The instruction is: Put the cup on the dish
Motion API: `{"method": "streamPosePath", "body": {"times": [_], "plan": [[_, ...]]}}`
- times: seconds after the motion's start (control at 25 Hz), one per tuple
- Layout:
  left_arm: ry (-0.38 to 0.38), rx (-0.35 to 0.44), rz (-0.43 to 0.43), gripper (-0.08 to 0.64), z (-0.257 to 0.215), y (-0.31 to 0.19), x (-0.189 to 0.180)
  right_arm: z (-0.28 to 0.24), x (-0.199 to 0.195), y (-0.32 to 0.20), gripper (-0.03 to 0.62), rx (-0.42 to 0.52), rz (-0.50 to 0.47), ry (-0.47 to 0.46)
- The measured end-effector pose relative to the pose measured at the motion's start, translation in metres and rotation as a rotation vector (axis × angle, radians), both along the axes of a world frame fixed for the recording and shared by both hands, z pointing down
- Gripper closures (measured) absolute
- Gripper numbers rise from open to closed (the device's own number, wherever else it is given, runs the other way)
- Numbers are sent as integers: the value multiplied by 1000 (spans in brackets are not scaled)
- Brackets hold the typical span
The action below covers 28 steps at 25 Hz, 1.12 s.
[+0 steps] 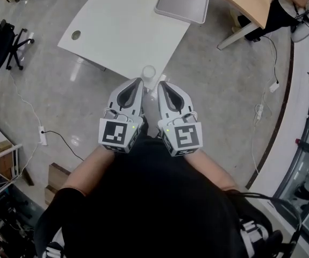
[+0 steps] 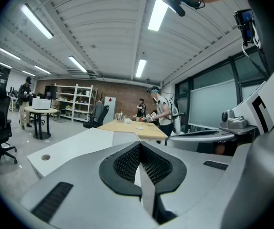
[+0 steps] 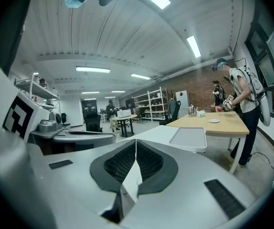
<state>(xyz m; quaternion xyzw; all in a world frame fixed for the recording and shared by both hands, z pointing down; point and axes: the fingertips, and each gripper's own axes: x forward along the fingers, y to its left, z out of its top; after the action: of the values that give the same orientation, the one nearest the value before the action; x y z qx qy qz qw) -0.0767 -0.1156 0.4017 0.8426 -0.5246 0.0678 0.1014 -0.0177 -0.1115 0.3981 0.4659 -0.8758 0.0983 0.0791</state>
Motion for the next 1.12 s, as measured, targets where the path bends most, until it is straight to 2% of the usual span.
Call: {"method": "streamPosePath", "body": {"times": [0.28,0.68,0.84,1.12], "plan": [[10,-2,22,560,0,-45,-25,-4,-25,-47,578,11,13,14],[4,5,68,560,-1,-77,-48,-12,-56,-75,578,36,19,37],[12,8,113,560,1,-83,-44,-5,-64,-76,578,18,-20,55],[-8,-66,70,560,33,-95,-39,23,-59,-86,577,-30,-103,84]]}}
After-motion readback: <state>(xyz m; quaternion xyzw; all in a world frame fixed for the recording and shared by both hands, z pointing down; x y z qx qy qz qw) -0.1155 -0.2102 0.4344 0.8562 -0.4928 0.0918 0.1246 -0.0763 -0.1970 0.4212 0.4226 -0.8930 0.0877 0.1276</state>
